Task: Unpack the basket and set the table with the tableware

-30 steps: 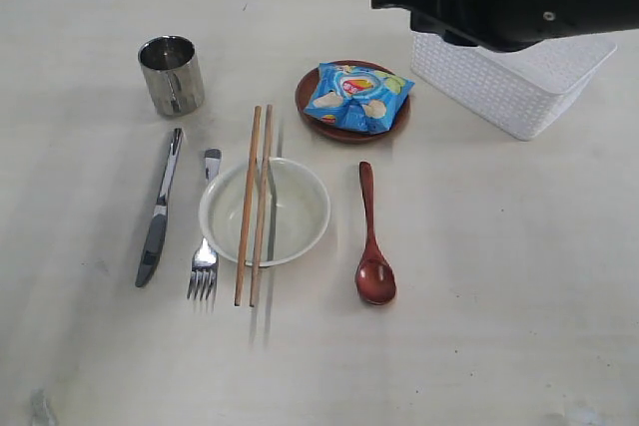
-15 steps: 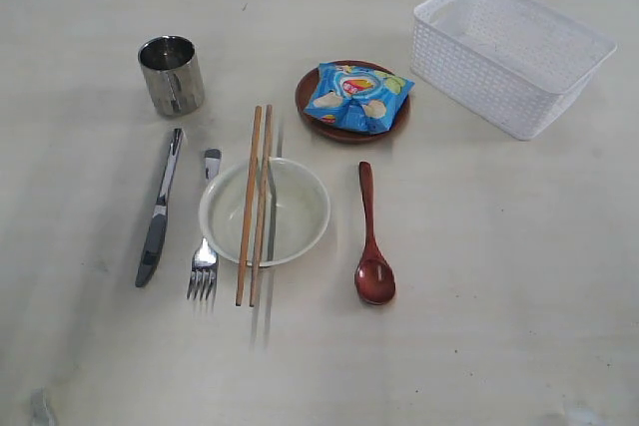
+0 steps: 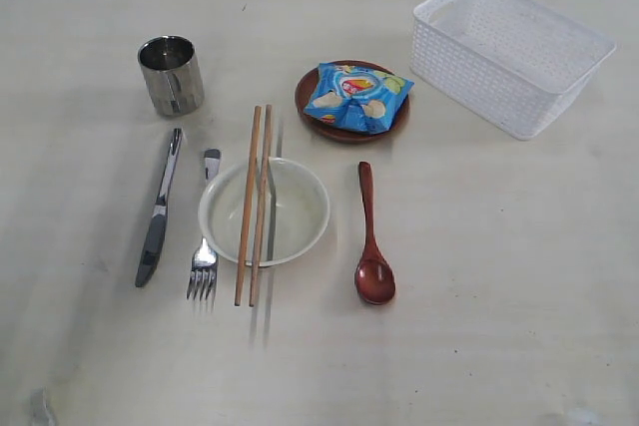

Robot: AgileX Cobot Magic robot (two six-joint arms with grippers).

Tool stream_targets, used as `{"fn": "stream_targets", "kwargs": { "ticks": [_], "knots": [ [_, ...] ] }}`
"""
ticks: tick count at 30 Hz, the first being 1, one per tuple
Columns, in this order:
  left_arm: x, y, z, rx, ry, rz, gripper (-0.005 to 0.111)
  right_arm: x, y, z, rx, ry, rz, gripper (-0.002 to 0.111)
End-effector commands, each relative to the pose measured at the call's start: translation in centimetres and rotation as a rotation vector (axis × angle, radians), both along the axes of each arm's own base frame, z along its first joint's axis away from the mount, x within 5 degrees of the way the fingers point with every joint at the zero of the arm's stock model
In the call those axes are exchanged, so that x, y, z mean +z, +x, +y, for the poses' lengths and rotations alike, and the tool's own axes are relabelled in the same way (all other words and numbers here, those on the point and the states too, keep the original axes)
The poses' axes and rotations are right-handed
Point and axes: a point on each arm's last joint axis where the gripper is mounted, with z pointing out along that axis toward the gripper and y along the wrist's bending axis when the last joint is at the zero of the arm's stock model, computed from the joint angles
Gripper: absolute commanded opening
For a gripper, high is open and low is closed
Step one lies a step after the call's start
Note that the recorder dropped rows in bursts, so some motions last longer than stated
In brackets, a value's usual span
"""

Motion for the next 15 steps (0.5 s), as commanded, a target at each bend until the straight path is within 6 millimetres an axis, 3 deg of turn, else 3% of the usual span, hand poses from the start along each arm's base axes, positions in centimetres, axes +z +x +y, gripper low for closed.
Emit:
{"fn": "stream_targets", "kwargs": {
  "ticks": [1, 8, 15],
  "knots": [
    [-0.1, -0.2, -0.1, -0.004, 0.005, 0.003, 0.000, -2.7, -2.4, -1.5, -0.105, -0.139, -0.128, 0.000],
    [-0.1, -0.2, -0.1, -0.004, 0.005, 0.003, 0.000, -7.1, -3.1, -2.3, -0.206, -0.135, -0.071, 0.000],
    [-0.1, -0.2, -0.1, -0.004, 0.005, 0.003, 0.000, -9.7, -4.5, -3.0, -0.364, -0.074, -0.096, 0.000]
  ]
}}
